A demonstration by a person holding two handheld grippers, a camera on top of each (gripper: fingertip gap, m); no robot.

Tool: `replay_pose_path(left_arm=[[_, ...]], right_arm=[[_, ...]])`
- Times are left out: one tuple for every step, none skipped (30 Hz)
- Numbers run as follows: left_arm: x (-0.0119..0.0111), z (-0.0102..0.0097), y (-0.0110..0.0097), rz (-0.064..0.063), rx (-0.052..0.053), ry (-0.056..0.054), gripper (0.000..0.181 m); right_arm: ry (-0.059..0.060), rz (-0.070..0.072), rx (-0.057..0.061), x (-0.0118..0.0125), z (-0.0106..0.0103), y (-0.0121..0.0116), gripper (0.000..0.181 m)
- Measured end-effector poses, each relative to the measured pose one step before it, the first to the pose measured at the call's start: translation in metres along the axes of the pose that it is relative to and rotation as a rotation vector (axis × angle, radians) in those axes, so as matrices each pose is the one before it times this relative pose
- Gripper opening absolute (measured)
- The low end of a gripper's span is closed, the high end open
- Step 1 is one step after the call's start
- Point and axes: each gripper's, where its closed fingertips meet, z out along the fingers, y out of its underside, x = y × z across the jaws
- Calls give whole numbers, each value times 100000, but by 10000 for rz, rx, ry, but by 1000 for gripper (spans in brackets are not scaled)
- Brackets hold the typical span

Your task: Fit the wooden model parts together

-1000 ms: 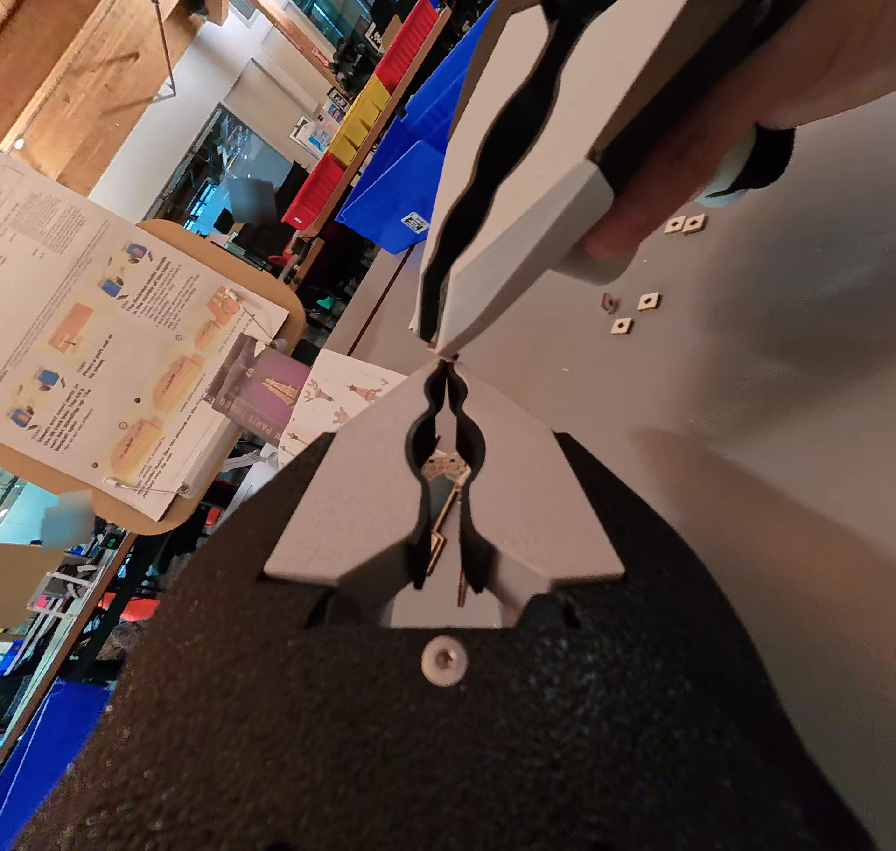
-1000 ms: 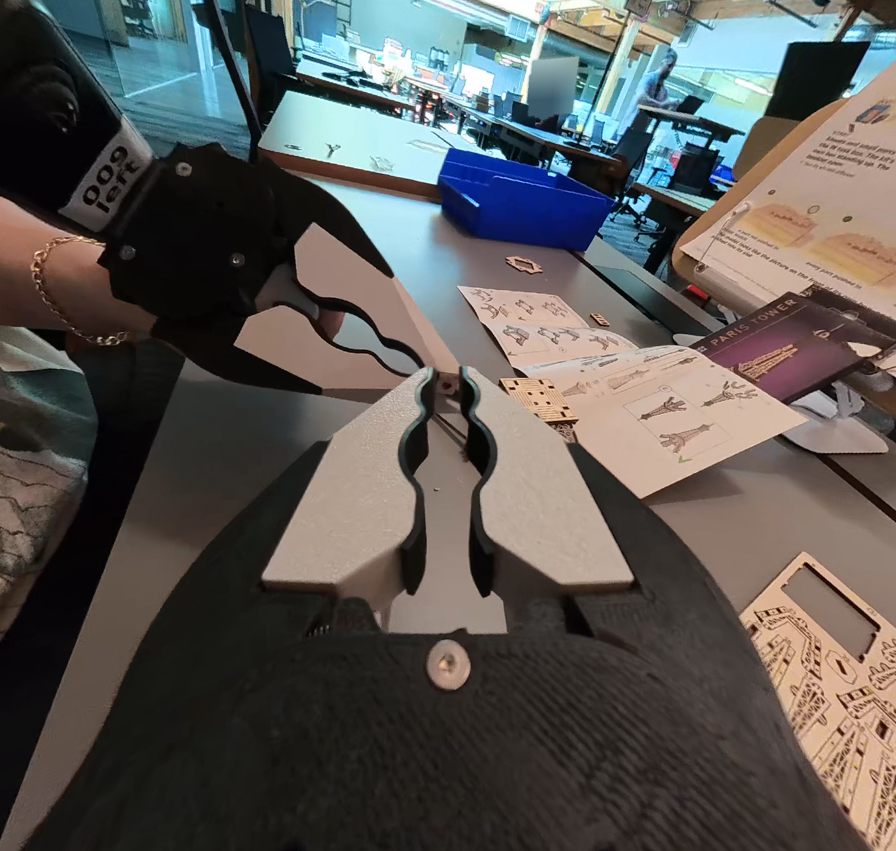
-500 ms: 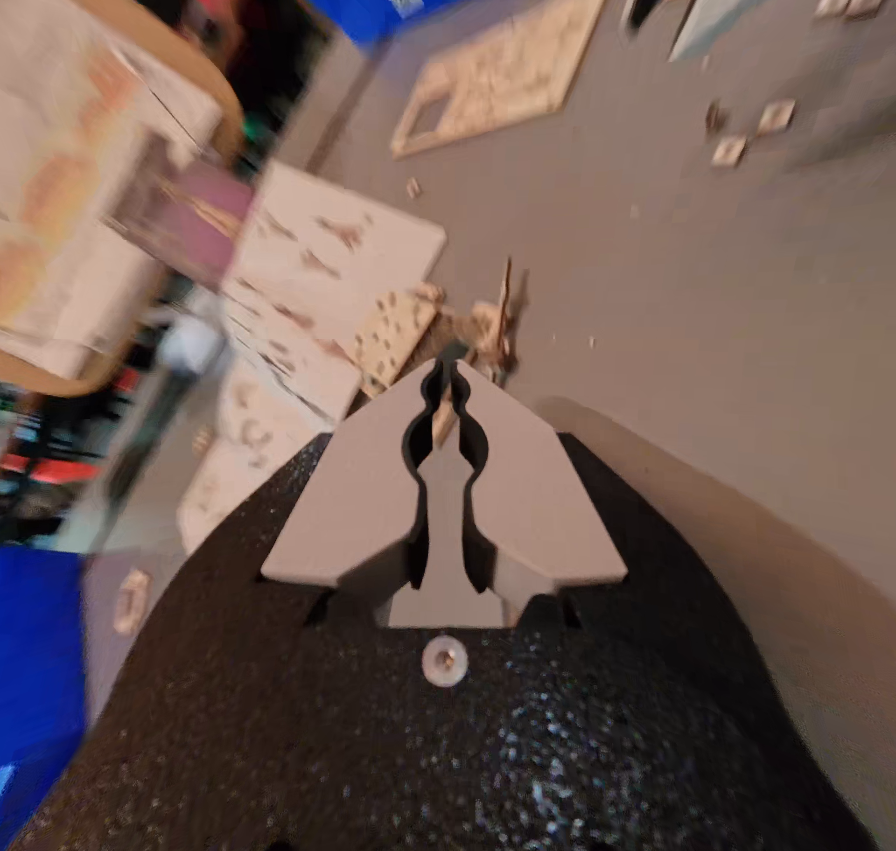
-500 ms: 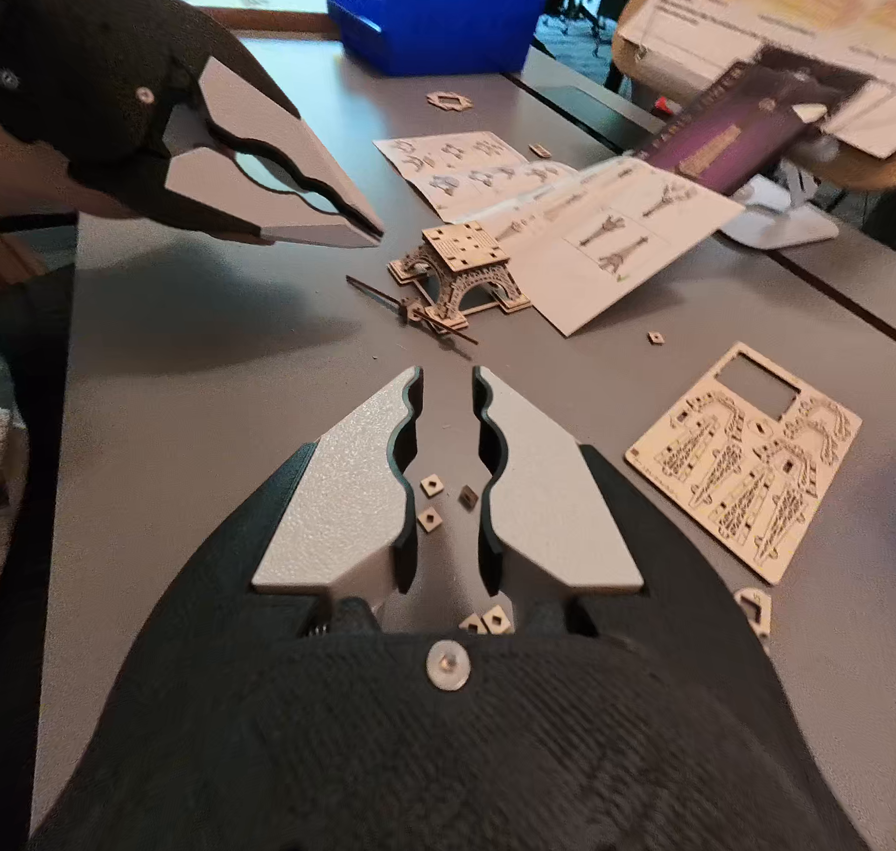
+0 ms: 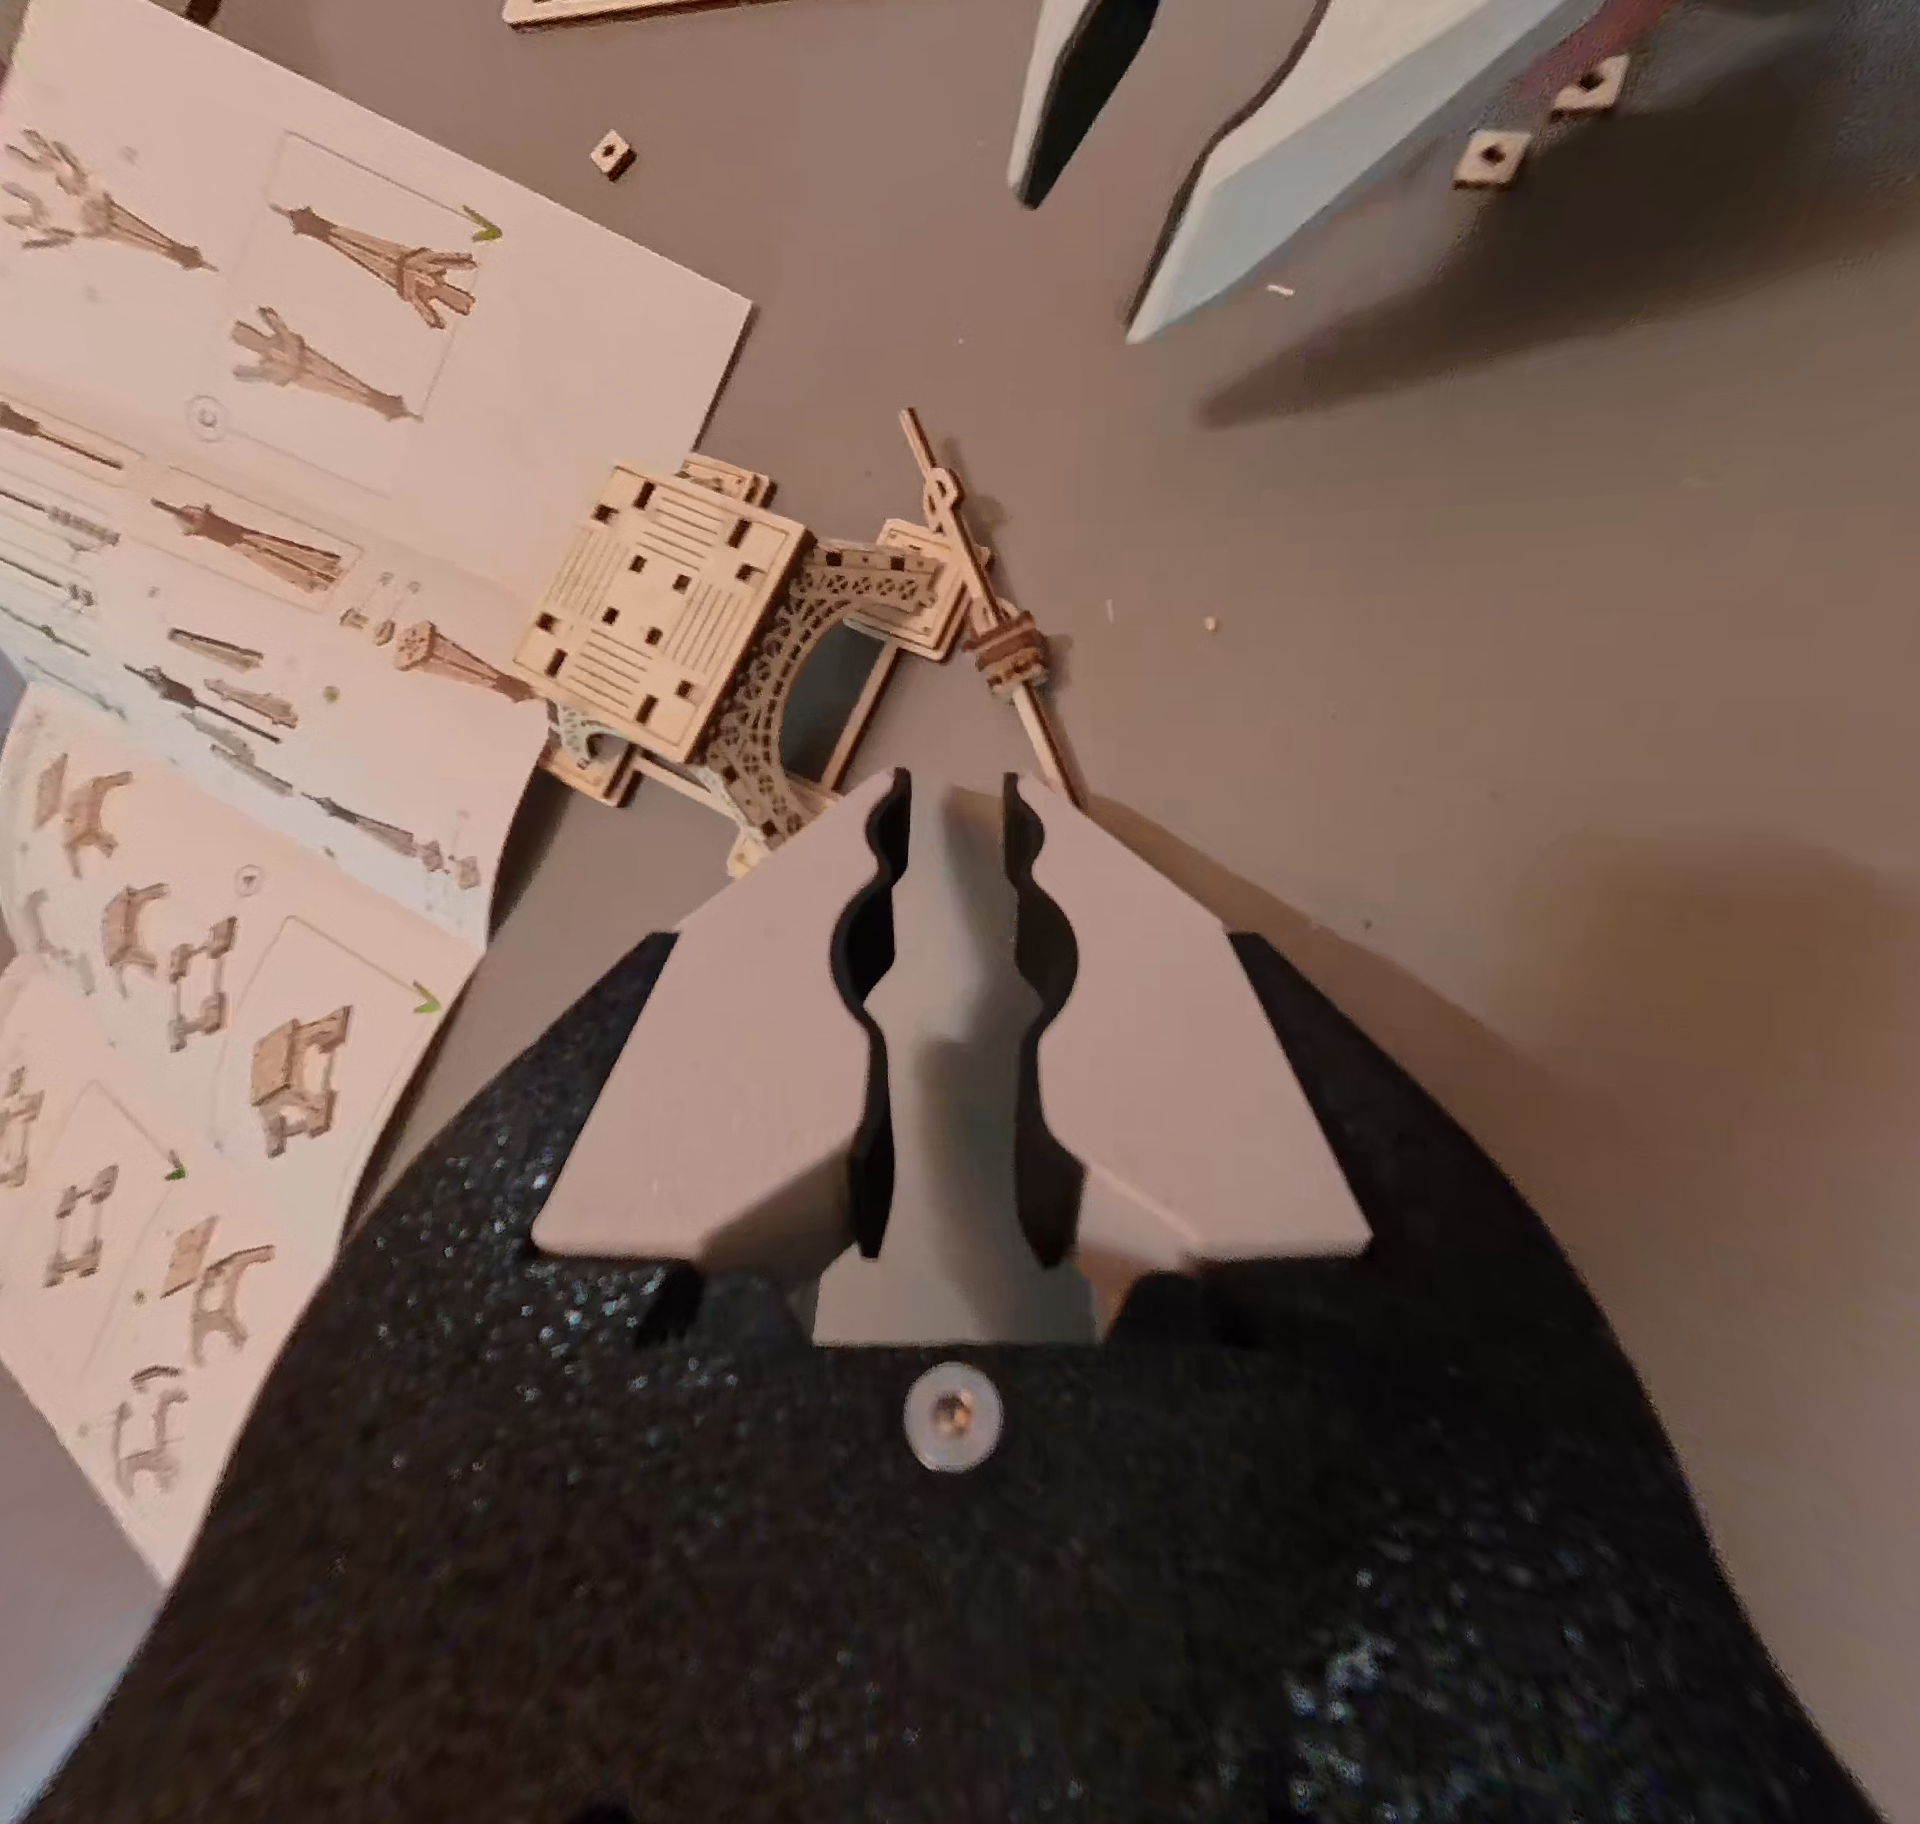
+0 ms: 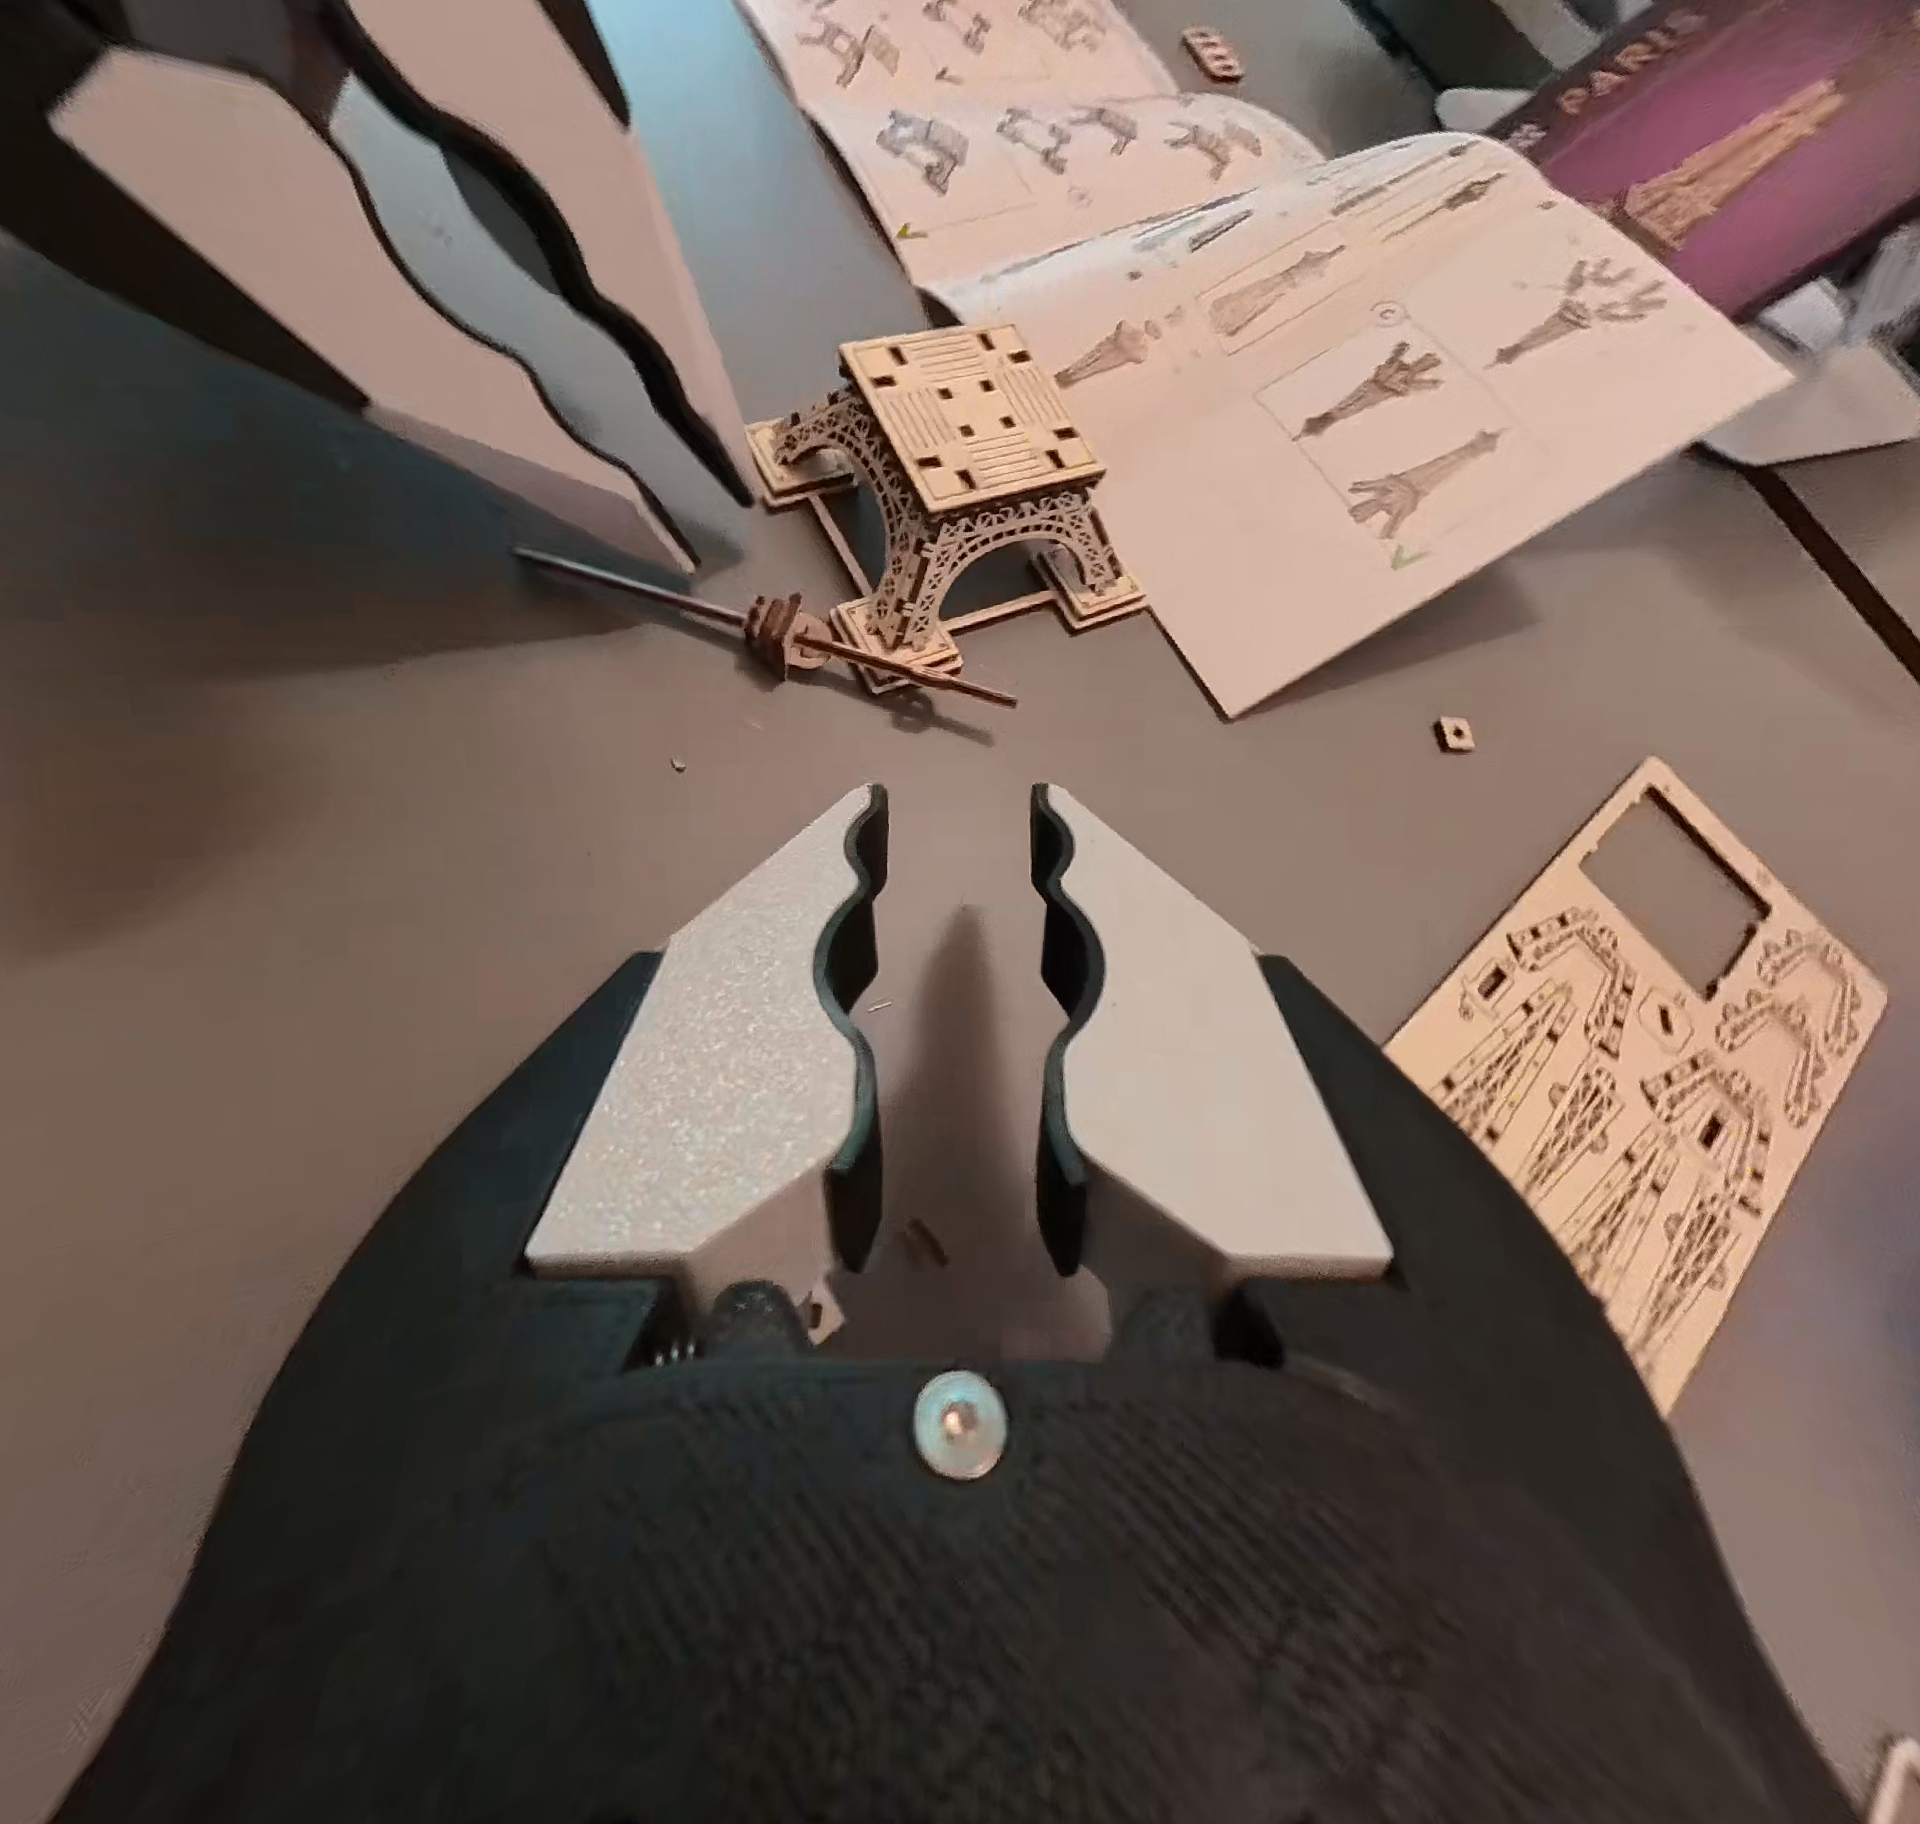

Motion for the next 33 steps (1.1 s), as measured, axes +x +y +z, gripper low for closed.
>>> replay_pose_path(left_arm=[[370, -225, -28, -159, 79, 246, 15], [135, -281, -126, -167, 127, 29, 15], [73, -301, -180, -74, 160, -61, 15], [390, -185, -85, -32, 101, 143, 14], [478, 42, 151, -162, -66, 223, 16], [390, 273, 310, -220, -192, 191, 20], [318, 367, 326, -164, -193, 143, 23], [70, 244, -83, -207, 50, -18, 20], [82, 139, -95, -197, 19, 7, 17], [91, 111, -53, -194, -38, 41, 15], [136, 119, -34, -179, -54, 113, 12], [65, 138, -69, -145, -15, 77, 9], [-2, 94, -75, -73, 20, 46, 7], [155, -5, -17, 22, -29, 167, 4], [93, -66, -10, -3, -67, 163, 1], [-214, -174, -107, -50, -17, -15, 1], [-300, -263, -180, -9, 45, -66, 1], [-112, -293, -114, -1, -2, 99, 1], [-69, -319, -128, -69, -4, 146, 1], [-103, -326, -238, -73, 53, 87, 1], [75, -320, -226, -7, 54, 152, 1], [215, -278, -179, 7, 13, 213, 1], [77, -250, -229, -6, 21, 100, 1], [29, -221, -218, 43, 24, 46, 1], [133, -196, -168, 75, -4, 94, 1], [110, -186, -150, 12, -2, 78, 1], [21, -180, -170, -24, 17, 16, 1], [-42, -192, -159, 24, 48, -41, 1], [-85, -213, -177, 68, 87, -74, 1], [-45, -247, -273, 62, 174, -41, 1], [43, -259, -439, 60, 294, 18, 2], [62, -292, -578, 118, 390, 24, 2], [-37, -299, -588, 161, 431, -52, 5]], right_arm=[[-64, -386, -136, -57, 230, -114, 25], [-6, -450, -26, -52, 206, -264, 24], [-66, -521, 69, -179, 231, -353, 23], [12, -531, 120, -59, 298, -396, 20], [68, -531, 51, 21, 283, -299, 19], [20, -622, -2, -93, 240, -243, 19], [152, -736, 29, 35, 204, -285, 19], [263, -764, 41, 118, 157, -287, 19], [158, -765, 26, -83, 139, -259, 20], [240, -716, -34, 1, 147, -178, 22], [435, -683, -124, 252, 126, -59, 25], [349, -632, -179, 119, 76, 28, 25], [176, -506, -173, -89, 72, 56, 26], [120, -341, -153, -114, 51, 59, 26], [-50, -264, -86, -323, -17, -30, 25], [-97, -200, -3, -360, -109, -126, 25], [-70, -141, 16, -286, -182, -143, 25], [-92, -115, -27, -263, -325, -71, 27], [-31, -21, -24, -88, -355, -55, 32], [81, 17, 5, 127, -304, -107, 36], [175, -30, -7, 265, -166, -110, 35], [48, -131, -39, 31, -10, -113, 32], [-126, -179, -82, -270, 90, -58, 31], [1, -108, -161, -56, 153, 90, 29], [201, -57, -199, 232, 151, 195, 22], [130, -52, -189, 122, 87, 220, 11], [136, 8, -97, 151, 9, 64, 2], [209, 84, -7, 272, -52, -71, 2], [117, 83, -1, 138, -61, -70, 2], [20, 91, -3, -34, -28, -33, 0], [125, 146, -20, 122, -23, 20, 0], [229, 243, -5, 300, -78, 20, 0], [84, 419, 113, 159, -83, -133, 0]])
